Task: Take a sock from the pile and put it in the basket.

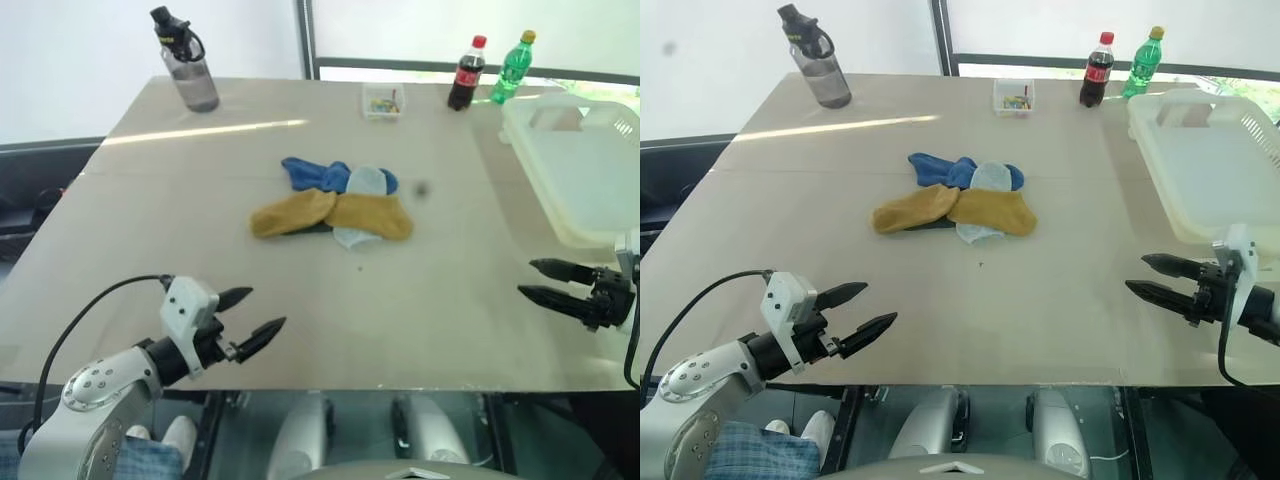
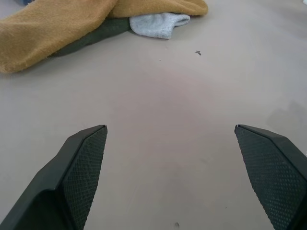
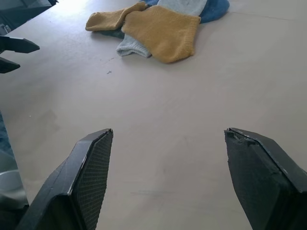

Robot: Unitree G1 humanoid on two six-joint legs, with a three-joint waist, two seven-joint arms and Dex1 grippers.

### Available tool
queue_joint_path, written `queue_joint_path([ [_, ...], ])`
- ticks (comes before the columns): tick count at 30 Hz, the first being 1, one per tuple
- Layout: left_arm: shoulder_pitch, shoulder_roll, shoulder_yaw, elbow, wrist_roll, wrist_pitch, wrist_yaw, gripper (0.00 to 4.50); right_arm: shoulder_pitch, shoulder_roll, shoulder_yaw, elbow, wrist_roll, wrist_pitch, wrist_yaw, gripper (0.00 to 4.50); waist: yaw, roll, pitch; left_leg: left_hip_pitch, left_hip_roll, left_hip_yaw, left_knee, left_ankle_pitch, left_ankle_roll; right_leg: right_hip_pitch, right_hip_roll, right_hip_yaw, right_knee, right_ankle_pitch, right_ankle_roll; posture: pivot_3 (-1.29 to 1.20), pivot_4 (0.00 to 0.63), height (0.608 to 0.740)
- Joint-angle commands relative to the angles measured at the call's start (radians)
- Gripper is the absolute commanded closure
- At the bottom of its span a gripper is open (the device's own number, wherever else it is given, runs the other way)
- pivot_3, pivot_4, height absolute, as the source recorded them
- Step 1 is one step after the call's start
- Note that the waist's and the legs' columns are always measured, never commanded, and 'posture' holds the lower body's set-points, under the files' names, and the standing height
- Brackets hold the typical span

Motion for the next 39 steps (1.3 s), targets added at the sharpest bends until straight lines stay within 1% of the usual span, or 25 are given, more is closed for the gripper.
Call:
queue_joint_path([
  [1,0.038,0.025,0.046,-0.042,-0.022,-0.013,-0.024,0.0,0.019,-0.009,-0.037,-0.012,0.007,-0.036,0.029,0.72,0.0,0.0,0.0,0.0,0.0,0.0,0.0,0.0,0.0,0.0,0.0,0.0,0.0,0.0,-0.001,0.0,0.15,0.74],
  [4,0.036,0.038,0.051,-0.037,-0.03,-0.008,-0.024,0.0,0.037,0.008,-0.027,-0.027,-0.007,-0.066,0.027,0.72,0.001,0.0,0.0,0.0,0.0,0.001,-0.002,0.0,0.0,0.0,0.0,0.0,-0.002,0.002,-0.003,0.0,0.15,0.74],
  [7,0.034,0.047,0.057,-0.039,-0.044,-0.007,-0.025,0.0,0.045,0.009,-0.027,-0.035,-0.005,-0.071,0.023,0.72,0.001,0.0,0.0,0.0,-0.001,0.002,-0.003,0.0,0.0,0.0,0.0,-0.001,-0.002,0.0,0.0,0.0,0.15,0.74],
  [14,0.034,0.059,0.063,-0.039,-0.059,-0.009,-0.028,0.0,0.054,0.016,-0.026,-0.041,-0.005,-0.081,0.017,0.72,0.001,0.0,0.0,0.001,0.0,0.002,-0.003,0.0,0.0,0.0,0.0,0.0,-0.002,0.0,0.0,0.0,0.15,0.74],
  [23,0.029,0.061,0.069,-0.034,-0.066,-0.016,-0.034,0.0,0.041,0.016,-0.017,-0.036,-0.007,-0.089,0.016,0.72,0.001,0.0,0.0,0.001,0.0,0.002,-0.003,0.0,0.0,0.0,0.0,0.0,-0.002,0.0,0.0,0.0,0.15,0.74],
  [27,0.021,0.064,0.074,-0.032,-0.07,-0.018,-0.037,0.0,0.01,0.023,0.002,-0.029,-0.014,-0.095,0.003,0.72,0.0,0.0,0.0,0.001,0.0,0.002,-0.003,0.0,0.0,0.0,0.0,0.0,-0.002,0.0,0.0,0.0,0.15,0.74],
  [29,0.012,0.069,0.084,-0.031,-0.081,-0.016,-0.043,0.0,-0.033,0.044,0.041,-0.034,-0.014,-0.078,-0.026,0.72,-0.002,0.0,0.0,0.001,-0.001,0.003,-0.003,0.0,0.0,0.0,0.0,0.0,-0.002,0.0,0.0,0.0,0.15,0.74],
  [33,-0.014,0.08,0.113,-0.011,-0.108,-0.029,-0.065,0.0,-0.16,0.125,0.202,-0.017,-0.109,-0.079,-0.124,0.72,-0.006,0.0,0.0,0.001,0.0,0.002,-0.003,0.0,0.0,0.0,0.002,0.0,-0.002,0.0,0.0,0.0,0.15,0.74],
  [36,-0.045,0.089,0.156,0.004,-0.177,-0.012,-0.089,0.0,-0.292,0.226,0.318,0.04,-0.19,-0.074,-0.221,0.72,-0.007,0.0,0.0,0.001,0.0,0.002,-0.003,0.0,0.0,0.0,0.003,0.0,-0.001,0.002,-0.004,0.0,0.15,0.74],
  [39,-0.033,0.115,0.188,-0.001,-0.205,0.007,-0.111,0.0,-0.384,0.312,0.389,0.091,-0.252,-0.06,-0.306,0.72,-0.005,0.0,0.0,0.001,0.0,0.002,-0.003,0.0,0.0,-0.001,0.003,0.0,-0.001,0.003,-0.004,0.0,0.15,0.74],
])
